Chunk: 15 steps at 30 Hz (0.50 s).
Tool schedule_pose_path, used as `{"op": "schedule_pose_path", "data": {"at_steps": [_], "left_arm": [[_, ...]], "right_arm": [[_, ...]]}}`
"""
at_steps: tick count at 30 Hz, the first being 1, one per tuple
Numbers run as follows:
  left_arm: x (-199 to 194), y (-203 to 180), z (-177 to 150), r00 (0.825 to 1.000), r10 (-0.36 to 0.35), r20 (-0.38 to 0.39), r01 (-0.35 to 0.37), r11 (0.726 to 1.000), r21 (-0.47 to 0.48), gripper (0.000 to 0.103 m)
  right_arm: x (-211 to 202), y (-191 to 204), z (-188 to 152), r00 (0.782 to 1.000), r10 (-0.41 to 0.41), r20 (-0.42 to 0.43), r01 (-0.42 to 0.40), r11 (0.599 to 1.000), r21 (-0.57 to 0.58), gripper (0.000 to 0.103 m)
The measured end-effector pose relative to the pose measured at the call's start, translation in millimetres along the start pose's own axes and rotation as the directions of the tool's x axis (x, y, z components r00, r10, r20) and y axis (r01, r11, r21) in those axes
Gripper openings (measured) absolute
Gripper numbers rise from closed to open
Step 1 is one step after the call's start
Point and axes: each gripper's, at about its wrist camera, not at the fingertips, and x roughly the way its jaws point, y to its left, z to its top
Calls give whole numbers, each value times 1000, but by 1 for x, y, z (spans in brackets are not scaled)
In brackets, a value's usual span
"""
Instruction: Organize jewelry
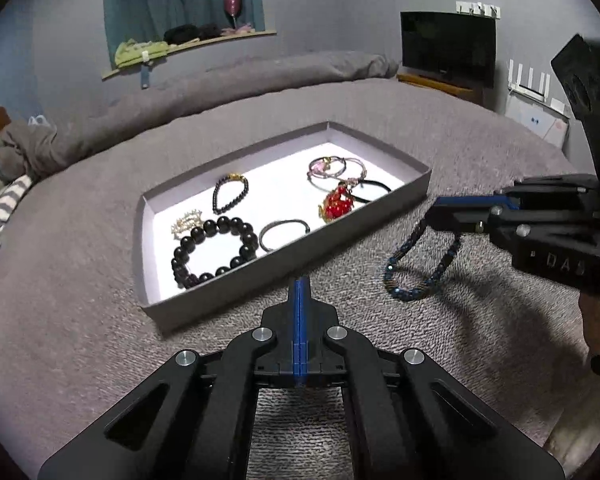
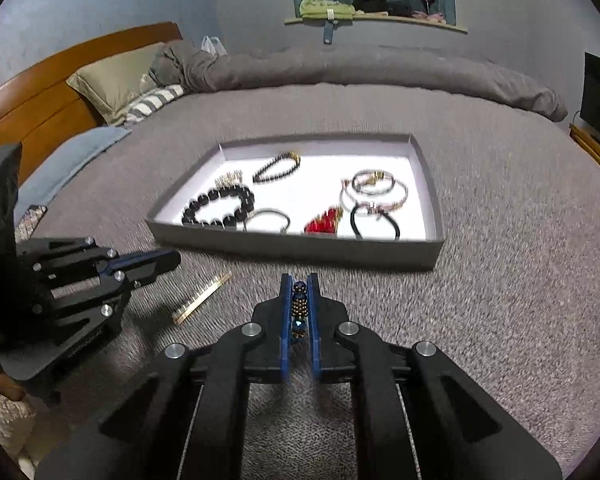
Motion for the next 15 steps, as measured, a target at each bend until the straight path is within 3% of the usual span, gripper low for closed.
{"op": "schedule_pose_path", "data": {"at_steps": [6, 10, 13, 15], "left_arm": [[-6, 4, 5, 1000, -8, 17, 9, 1000, -9, 0], [7, 4, -2, 996, -69, -55, 68, 997, -28, 2], [26, -2, -12, 990, -66, -121, 64, 998, -18, 41], [32, -5, -16, 988, -62, -141, 63, 998, 1, 42]], "right_arm": [[-10, -3, 13, 999, 0, 40, -1, 1000, 13, 7], [-6, -6, 12, 1000, 6, 27, -6, 1000, 17, 7], [-2, -5, 9, 1000, 14, 10, -14, 1000, 16, 7], [-1, -4, 7, 1000, 17, 6, -17, 1000, 10, 7]]}}
